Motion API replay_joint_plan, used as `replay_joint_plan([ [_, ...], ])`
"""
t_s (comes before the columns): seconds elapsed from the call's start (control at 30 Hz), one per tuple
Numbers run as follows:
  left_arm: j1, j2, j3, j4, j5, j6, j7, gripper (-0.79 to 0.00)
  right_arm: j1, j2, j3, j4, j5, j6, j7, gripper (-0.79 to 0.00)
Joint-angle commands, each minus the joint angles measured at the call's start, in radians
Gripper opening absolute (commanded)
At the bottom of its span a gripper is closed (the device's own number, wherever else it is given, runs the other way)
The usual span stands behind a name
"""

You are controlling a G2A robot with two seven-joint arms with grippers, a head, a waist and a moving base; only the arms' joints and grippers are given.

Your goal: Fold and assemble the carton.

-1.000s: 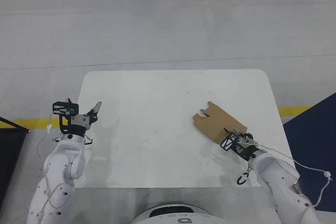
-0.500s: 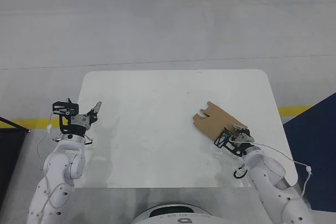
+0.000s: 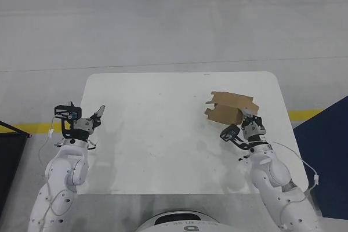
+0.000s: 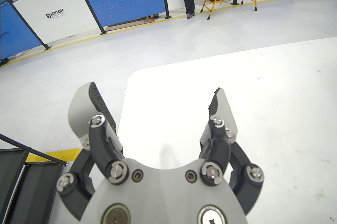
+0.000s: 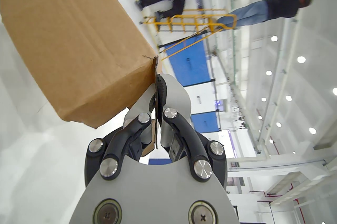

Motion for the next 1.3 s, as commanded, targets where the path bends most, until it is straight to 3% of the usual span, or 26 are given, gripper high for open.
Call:
replay_joint_plan([
  [0.0, 0.0, 0.0, 0.0, 0.0, 0.0, 0.0, 0.0, 0.0, -0.001, 0.0, 0.007, -0.01, -0.014, 0.109, -0.101, -0.785],
  [0.23, 0.0, 0.0, 0.0, 0.0, 0.0, 0.0, 0.0, 0.0, 0.002, 0.004, 0.068, -0.073, -0.037, 0.366, -0.359, -0.785],
  [0.7, 0.0, 0.0, 0.0, 0.0, 0.0, 0.0, 0.0, 0.0, 0.002, 0.004, 0.068, -0.073, -0.037, 0.366, -0.359, -0.785],
  [0.8, 0.0, 0.0, 0.0, 0.0, 0.0, 0.0, 0.0, 0.0, 0.009, 0.008, 0.096, -0.038, -0.212, 0.322, -0.328, -0.785],
  [0.93, 0.0, 0.0, 0.0, 0.0, 0.0, 0.0, 0.0, 0.0, -0.002, 0.001, 0.093, -0.105, -0.321, 0.349, -0.254, -0.785],
  [1.27, 0.0, 0.0, 0.0, 0.0, 0.0, 0.0, 0.0, 0.0, -0.019, -0.007, 0.082, -0.175, -0.433, 0.333, -0.205, -0.785],
])
